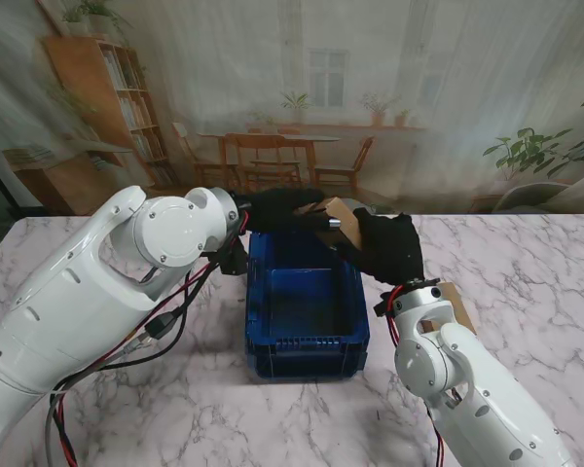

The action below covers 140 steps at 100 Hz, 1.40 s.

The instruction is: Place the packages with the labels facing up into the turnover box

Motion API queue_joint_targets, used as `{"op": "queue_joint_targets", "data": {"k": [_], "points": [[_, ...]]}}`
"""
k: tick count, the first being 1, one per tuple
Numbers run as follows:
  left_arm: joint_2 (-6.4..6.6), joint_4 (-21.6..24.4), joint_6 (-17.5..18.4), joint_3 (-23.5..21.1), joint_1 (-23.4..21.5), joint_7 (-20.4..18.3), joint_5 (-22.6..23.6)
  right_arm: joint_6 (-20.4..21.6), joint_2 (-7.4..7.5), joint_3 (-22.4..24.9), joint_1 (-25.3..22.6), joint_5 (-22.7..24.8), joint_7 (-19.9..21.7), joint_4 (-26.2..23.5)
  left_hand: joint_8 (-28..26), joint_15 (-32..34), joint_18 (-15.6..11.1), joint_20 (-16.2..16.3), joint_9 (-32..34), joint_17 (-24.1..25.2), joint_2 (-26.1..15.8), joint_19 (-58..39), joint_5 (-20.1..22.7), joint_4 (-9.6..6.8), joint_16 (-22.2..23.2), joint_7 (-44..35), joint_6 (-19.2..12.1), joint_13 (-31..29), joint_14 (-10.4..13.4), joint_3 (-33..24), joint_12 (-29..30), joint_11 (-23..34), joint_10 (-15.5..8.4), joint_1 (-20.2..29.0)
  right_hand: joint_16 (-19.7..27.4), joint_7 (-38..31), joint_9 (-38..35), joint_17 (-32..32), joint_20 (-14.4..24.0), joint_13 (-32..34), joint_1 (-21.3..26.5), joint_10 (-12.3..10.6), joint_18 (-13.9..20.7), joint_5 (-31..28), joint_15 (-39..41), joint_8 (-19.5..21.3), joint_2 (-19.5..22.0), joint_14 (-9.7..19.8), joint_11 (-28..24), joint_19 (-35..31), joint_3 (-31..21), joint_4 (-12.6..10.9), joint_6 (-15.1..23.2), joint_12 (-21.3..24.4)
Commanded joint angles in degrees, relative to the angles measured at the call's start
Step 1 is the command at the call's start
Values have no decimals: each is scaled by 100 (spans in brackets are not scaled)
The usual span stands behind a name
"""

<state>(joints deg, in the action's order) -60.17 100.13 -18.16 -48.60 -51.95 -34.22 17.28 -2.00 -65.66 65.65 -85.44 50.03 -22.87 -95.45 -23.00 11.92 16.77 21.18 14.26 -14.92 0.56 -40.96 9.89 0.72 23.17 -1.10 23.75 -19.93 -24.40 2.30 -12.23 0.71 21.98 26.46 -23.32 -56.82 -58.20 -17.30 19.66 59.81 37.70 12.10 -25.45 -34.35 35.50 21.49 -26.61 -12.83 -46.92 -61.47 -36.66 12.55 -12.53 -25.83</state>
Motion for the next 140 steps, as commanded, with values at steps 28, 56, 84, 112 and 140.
{"op": "queue_joint_targets", "data": {"k": [28, 56, 84, 112, 140], "points": [[-19, -377, -460, 259, 293, -89, -250, 120, -7, -4, -11, 51, -117, 31, -87, -171, -321, -277, -351, 86, -56, 426, -256, 167, -362, -6, -546, 404, -231, 1, 225, -81, 5, -290, -84, -801, -41, 220, -160, 130, 963, -188, 78, -423, 89, 244, 494, 97, -173, 158, -669, -82, 1055, -82], [-106, -463, 196, 106, 94, 252, -251, 156, 5, -52, 35, 90, -114, 131, -191, -12, -54, -178, -637, -183, 625, 206, -79, 119, -337, -133, -1449, 144, -70, -58, 82, -96, -567, 343, -87, -806, -18, 253, -196, 106, 981, -214, 63, -408, 52, 244, 475, 130, -155, 200, -688, -89, 1130, -79], [14, -500, 881, -103, 95, -70, -31, 124, 16, -44, 31, 106, -63, 144, -213, -73, 330, -185, -906, -201, 1883, 204, -126, -177, -384, -107, -2051, 99, 186, -303, 168, -130, -891, 2056, -86, -804, 9, 297, -232, 75, 987, -228, 34, -382, 4, 238, 463, 147, -127, 264, -723, -87, 1168, -65], [-15, -594, 1131, -98, 50, 83, 38, 128, 18, -93, 77, 75, 5, 167, -470, -16, 498, -78, -782, -226, 1350, -12, 93, -718, -328, -390, -2528, -88, 443, -743, 55, -82, -1046, 3865, -94, -811, 14, 307, -249, 76, 980, -243, 20, -373, -12, 237, 464, 175, -122, 294, -736, -80, 1190, -58], [-59, -694, 1299, 107, 105, 216, 18, 198, 21, -67, 15, -62, 168, 64, -1185, 29, 505, 58, -528, -192, 1009, -206, 719, -410, -170, -1175, -2818, -196, 629, -373, -247, 16, -1118, 4260, -98, -804, 10, 305, -253, 75, 987, -267, 20, -368, -39, 229, 454, 186, -102, 297, -755, -80, 1227, -45]]}}
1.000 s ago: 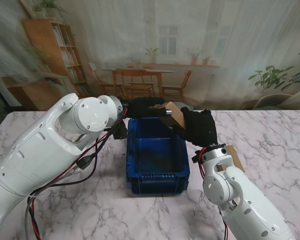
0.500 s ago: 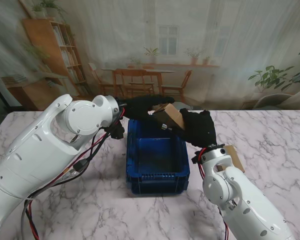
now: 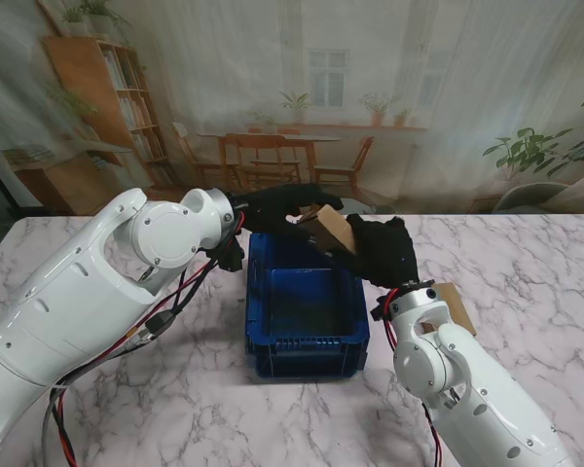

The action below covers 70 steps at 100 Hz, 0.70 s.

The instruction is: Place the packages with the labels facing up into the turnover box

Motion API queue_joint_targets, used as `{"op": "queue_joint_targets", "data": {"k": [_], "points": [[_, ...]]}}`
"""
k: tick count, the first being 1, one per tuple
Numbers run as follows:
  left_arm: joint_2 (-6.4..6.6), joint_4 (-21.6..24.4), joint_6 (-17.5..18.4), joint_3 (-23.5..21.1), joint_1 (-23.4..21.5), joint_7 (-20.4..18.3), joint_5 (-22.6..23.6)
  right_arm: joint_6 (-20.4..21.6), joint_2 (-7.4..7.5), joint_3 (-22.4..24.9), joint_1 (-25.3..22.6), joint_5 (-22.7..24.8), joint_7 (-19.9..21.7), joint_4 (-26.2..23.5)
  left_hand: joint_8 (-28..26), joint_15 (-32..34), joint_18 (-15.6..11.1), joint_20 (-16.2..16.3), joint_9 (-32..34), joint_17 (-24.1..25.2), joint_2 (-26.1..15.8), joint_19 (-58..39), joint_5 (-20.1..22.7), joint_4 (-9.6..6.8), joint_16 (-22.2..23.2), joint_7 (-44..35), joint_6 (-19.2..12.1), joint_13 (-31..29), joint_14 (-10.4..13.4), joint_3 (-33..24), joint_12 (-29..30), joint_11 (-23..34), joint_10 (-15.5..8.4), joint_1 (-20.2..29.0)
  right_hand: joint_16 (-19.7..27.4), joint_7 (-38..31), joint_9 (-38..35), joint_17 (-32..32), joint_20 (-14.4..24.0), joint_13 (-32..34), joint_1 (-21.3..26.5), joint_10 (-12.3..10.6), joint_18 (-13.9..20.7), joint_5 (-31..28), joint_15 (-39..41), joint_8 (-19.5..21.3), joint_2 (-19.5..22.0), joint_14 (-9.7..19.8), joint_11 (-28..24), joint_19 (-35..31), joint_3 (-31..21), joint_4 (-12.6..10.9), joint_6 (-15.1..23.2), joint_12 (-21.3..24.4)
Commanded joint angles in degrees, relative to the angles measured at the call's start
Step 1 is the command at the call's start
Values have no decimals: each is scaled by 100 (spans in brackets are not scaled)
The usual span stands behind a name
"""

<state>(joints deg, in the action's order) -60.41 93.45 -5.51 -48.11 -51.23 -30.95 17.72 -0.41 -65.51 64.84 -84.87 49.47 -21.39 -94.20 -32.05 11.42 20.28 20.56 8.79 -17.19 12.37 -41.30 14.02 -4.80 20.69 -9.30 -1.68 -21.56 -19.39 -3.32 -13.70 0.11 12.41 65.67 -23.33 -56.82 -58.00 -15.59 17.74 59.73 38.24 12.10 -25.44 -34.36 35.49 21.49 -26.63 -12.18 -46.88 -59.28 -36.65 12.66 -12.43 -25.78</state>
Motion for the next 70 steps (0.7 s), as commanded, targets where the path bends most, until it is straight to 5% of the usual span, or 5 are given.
{"op": "queue_joint_targets", "data": {"k": [1, 16, 26, 39, 70], "points": [[-34, -30, 45, 67, 37, -113, -21, 41, 5, 16, -44, -12, 22, -65, -311, 80, 154, 122, 21, 37, -182, -173, 339, 145, 83, -390, -271, -34, 136, 198, -106, 78, -162, 337, -97, -804, -11, 134, -61, 82, 934, -268, 20, -367, -40, 229, 457, 119, -105, 79, -758, -91, 1218, -49], [-39, -68, 102, 135, 53, -102, 5, 79, 6, 22, -68, -26, 30, -95, -972, 283, 102, 199, 406, 26, -355, -274, 717, 211, 370, -1072, -273, -187, 315, 285, -572, 443, -186, 441, -96, -797, -4, 159, -75, 75, 925, -280, -3, -359, -64, 227, 465, 138, -91, 111, -755, -86, 1235, -42], [-61, -89, 131, 146, 29, 7, 66, 81, 5, 12, -73, -34, 38, -99, -1947, 869, -61, 712, 1611, -70, -108, -822, 1081, 232, 1572, -1530, -204, -580, 539, 105, -1836, 1313, -399, 679, -98, -789, 1, 155, -80, 73, 920, -287, -7, -349, -77, 223, 478, 142, -84, 122, -744, -83, 1238, -39], [-119, -142, 238, 149, -45, 273, 111, 52, -9, 3, -88, -130, 68, -129, -2115, 1572, -640, 1386, 3408, -460, 157, -1767, 1453, 291, 2744, -2453, 33, -1584, 749, -185, -4972, 1339, -704, 827, -97, -764, 34, 153, -82, 46, 909, -288, -6, -329, -102, 204, 495, 148, -62, 126, -714, -78, 1226, -32], [-231, -349, 594, 202, -149, 787, 227, 7, -28, 43, -167, -322, 168, -238, -1981, 1977, -1000, 1597, 4170, -780, 269, -2274, 1781, 233, 3115, -3379, 239, -2230, 731, -213, -4956, 1609, -802, 830, -59, -482, 308, 231, -99, -193, 460, -271, -10, -34, -285, -43, 389, 142, 59, 201, -533, -118, 1090, 6]]}}
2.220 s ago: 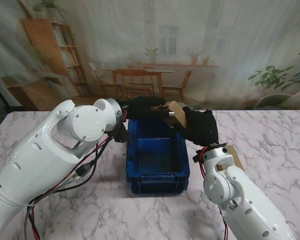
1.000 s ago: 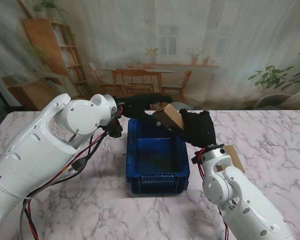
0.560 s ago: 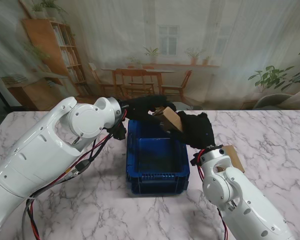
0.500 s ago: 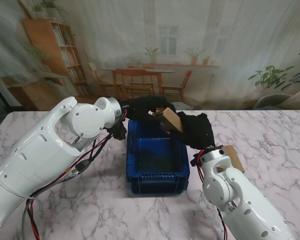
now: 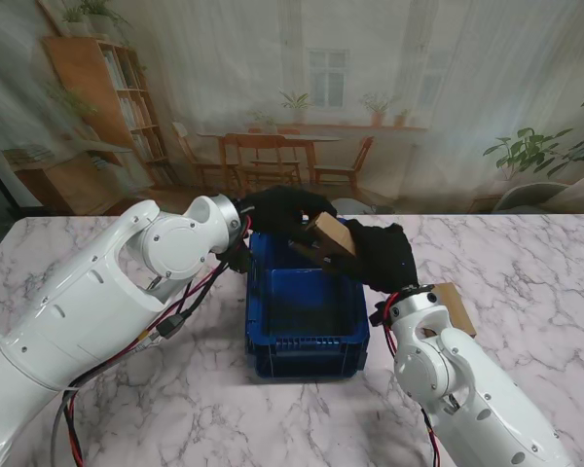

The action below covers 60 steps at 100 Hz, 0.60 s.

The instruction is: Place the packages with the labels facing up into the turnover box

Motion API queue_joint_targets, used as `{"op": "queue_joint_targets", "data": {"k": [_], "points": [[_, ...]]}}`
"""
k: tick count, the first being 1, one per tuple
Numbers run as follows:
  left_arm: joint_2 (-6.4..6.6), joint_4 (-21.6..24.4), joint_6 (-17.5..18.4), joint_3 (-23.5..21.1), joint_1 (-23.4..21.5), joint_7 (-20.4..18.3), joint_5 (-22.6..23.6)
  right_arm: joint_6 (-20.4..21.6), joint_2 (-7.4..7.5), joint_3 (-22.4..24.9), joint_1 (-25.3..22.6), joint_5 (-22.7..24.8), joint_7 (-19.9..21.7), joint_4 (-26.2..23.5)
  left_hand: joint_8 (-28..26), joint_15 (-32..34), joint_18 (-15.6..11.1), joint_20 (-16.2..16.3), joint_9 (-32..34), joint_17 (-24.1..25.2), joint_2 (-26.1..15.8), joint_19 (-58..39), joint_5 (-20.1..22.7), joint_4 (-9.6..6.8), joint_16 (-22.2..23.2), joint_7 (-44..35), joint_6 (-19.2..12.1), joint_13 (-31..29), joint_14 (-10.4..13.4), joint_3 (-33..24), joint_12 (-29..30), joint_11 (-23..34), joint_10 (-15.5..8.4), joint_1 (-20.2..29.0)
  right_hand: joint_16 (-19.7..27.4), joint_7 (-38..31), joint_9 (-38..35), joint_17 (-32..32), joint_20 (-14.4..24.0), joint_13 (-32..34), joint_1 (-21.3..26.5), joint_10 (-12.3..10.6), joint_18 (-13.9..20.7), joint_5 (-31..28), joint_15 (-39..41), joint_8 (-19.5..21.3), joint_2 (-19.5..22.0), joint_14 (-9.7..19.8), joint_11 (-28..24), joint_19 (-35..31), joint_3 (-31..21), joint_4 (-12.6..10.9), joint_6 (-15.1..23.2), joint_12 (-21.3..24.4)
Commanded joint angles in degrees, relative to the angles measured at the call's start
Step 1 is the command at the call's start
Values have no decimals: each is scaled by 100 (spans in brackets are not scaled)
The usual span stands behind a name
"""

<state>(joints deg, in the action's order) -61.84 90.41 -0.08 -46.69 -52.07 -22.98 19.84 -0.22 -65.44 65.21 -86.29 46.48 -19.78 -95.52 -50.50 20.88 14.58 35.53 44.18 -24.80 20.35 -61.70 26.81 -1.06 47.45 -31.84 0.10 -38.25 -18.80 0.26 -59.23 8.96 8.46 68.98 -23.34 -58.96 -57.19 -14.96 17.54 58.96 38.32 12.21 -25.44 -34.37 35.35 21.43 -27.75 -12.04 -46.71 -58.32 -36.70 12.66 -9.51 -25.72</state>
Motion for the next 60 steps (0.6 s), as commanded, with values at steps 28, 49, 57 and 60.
{"op": "queue_joint_targets", "data": {"k": [28, 49, 57, 60], "points": [[-132, -129, 340, -51, -223, 412, 370, 32, -52, 192, -303, -275, 87, -331, -52, 1035, -495, 70, 601, -21, -526, -214, 467, -173, 452, -1298, 44, -538, 695, -643, -409, 772, -411, 494, 17, 1735, 1139, 520, 40, -974, -1424, -206, 36, 542, -622, 424, 603, 40, 395, 357, -445, -737, 433, 148], [-172, -288, 725, -160, -409, 831, 591, 82, -64, 456, -671, -760, 374, -730, 26, 1082, -537, 50, 585, -65, -545, -236, 431, -182, 454, -1400, 31, -537, 679, -672, -387, 791, -388, 496, 86, 2230, 1791, 651, 122, -1487, -1664, -166, 102, 1035, -851, 343, 643, 14, 705, 482, -18, -757, 378, 300], [-187, -322, 942, -230, -510, 1037, 701, 106, -65, 544, -783, -903, 450, -840, 56, 1099, -549, 44, 564, -51, -560, -241, 402, -187, 452, -1440, 27, -520, 681, -683, -383, 799, -396, 499, 99, 2304, 2014, 668, 144, -1622, -1758, -154, 119, 1130, -906, 335, 636, 38, 779, 502, 82, -749, 393, 333], [-187, -322, 1038, -266, -551, 1103, 757, 126, -67, 580, -827, -957, 469, -879, 67, 1103, -552, 40, 553, -44, -571, -240, 389, -186, 449, -1459, 31, -508, 682, -679, -381, 803, -391, 499, 103, 2332, 2112, 680, 154, -1681, -1799, -147, 131, 1175, -926, 334, 636, 42, 807, 508, 120, -745, 396, 345]]}}
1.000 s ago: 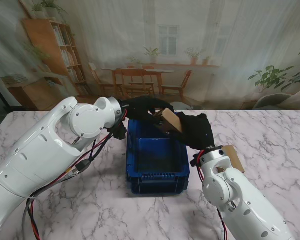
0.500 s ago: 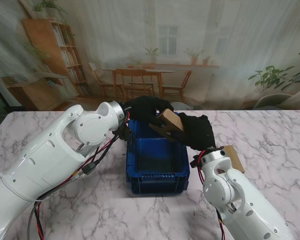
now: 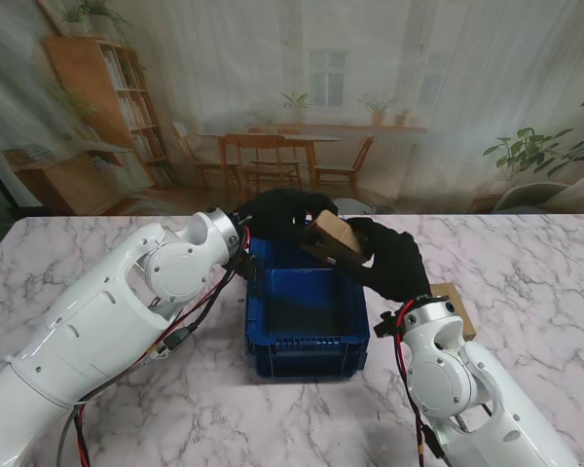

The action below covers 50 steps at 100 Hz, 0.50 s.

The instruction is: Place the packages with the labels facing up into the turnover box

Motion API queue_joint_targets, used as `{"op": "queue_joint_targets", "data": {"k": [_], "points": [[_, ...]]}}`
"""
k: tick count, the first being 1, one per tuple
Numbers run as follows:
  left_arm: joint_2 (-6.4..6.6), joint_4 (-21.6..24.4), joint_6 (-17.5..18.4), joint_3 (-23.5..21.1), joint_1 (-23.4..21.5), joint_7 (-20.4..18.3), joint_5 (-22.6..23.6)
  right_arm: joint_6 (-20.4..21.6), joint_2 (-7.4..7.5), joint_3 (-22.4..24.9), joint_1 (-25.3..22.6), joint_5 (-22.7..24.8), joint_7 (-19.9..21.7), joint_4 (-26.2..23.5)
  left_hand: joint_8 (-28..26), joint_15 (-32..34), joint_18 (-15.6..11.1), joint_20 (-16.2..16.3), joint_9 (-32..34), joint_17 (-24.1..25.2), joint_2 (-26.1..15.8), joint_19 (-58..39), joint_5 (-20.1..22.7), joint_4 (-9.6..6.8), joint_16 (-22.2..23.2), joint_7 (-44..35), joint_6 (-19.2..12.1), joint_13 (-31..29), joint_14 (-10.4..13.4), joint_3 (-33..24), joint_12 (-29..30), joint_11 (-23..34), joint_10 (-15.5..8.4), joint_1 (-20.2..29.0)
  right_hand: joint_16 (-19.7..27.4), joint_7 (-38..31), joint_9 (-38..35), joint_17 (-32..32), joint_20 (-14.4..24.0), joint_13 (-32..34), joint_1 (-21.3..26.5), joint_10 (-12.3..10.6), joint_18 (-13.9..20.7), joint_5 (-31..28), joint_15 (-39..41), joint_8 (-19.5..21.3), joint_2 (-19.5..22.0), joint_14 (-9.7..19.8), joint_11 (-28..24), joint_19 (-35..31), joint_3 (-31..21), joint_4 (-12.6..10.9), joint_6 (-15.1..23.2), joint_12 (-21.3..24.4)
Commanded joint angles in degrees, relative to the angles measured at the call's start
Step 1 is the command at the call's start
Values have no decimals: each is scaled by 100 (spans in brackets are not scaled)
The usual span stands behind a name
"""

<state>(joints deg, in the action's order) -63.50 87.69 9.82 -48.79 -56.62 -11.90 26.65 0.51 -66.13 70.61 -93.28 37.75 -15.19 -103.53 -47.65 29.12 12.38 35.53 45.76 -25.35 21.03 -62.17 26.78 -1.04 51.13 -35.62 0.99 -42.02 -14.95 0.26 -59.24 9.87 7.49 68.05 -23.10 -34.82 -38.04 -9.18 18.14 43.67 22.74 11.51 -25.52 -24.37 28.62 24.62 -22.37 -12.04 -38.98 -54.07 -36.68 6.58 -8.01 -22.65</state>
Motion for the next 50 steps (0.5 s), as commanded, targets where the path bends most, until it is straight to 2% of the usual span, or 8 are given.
{"op": "queue_joint_targets", "data": {"k": [1, 17, 25, 32, 41, 50], "points": [[-20, -47, 80, -69, -111, 15, 96, 56, 1, 51, -142, -102, 12, -90, -215, 280, -335, 38, 393, 13, -639, -192, 388, -190, 81, -1089, -62, -128, 303, -680, -381, 714, -304, 592, 80, -75, 231, 104, 99, -179, -249, -72, 142, 187, -262, 14, 100, 42, 43, 84, 127, -137, 243, 42], [9, 25, 688, -333, -385, 343, 460, 212, 9, 276, -343, -134, 28, -219, -163, 301, -374, 21, 353, 31, -677, -190, 323, -193, 68, -1164, -82, -91, 322, -674, -375, 738, -323, 590, 137, 150, 1119, 177, 185, -790, -512, -21, 256, 580, -478, -18, 39, 96, 286, 96, 340, -107, 200, 135], [35, 94, 981, -498, -549, 462, 623, 254, 18, 394, -429, -135, 64, -274, -149, 308, -389, 14, 333, 44, -686, -184, 307, -191, 64, -1194, -90, -69, 335, -663, -373, 747, -334, 592, 280, 668, 1935, 288, 336, -1269, -734, 59, 306, 896, -792, -186, -80, 92, 612, 254, 426, -81, -3, 397], [55, 154, 1214, -636, -684, 566, 767, 322, 34, 495, -481, -127, 123, -286, -133, 318, -407, 9, 320, 55, -693, -180, 289, -193, 63, -1213, -94, -56, 337, -658, -371, 755, -335, 591, 430, 1186, 2352, 357, 418, -1471, -980, 71, 304, 1246, -1078, -404, -250, 75, 847, 442, 377, -25, -224, 614], [80, 227, 1501, -797, -829, 693, 988, 348, 62, 623, -542, -280, 375, -330, -117, 329, -413, 6, 306, 63, -701, -179, 271, -198, 59, -1237, -106, -45, 351, -657, -367, 765, -345, 585, 608, 1705, 2662, 432, 442, -1669, -1156, 160, 250, 1503, -1447, -601, -412, 37, 1113, 757, 443, 67, -432, 786], [102, 280, 1752, -921, -929, 801, 1191, 283, 85, 746, -580, -670, 724, -404, -94, 340, -442, 2, 297, 55, -708, -185, 251, -197, 50, -1271, -117, -40, 354, -647, -359, 781, -350, 590, 693, 2045, 2750, 450, 456, -1700, -1415, 244, 208, 1523, -1683, -670, -591, 1, 1365, 1034, 337, 124, -504, 919]]}}
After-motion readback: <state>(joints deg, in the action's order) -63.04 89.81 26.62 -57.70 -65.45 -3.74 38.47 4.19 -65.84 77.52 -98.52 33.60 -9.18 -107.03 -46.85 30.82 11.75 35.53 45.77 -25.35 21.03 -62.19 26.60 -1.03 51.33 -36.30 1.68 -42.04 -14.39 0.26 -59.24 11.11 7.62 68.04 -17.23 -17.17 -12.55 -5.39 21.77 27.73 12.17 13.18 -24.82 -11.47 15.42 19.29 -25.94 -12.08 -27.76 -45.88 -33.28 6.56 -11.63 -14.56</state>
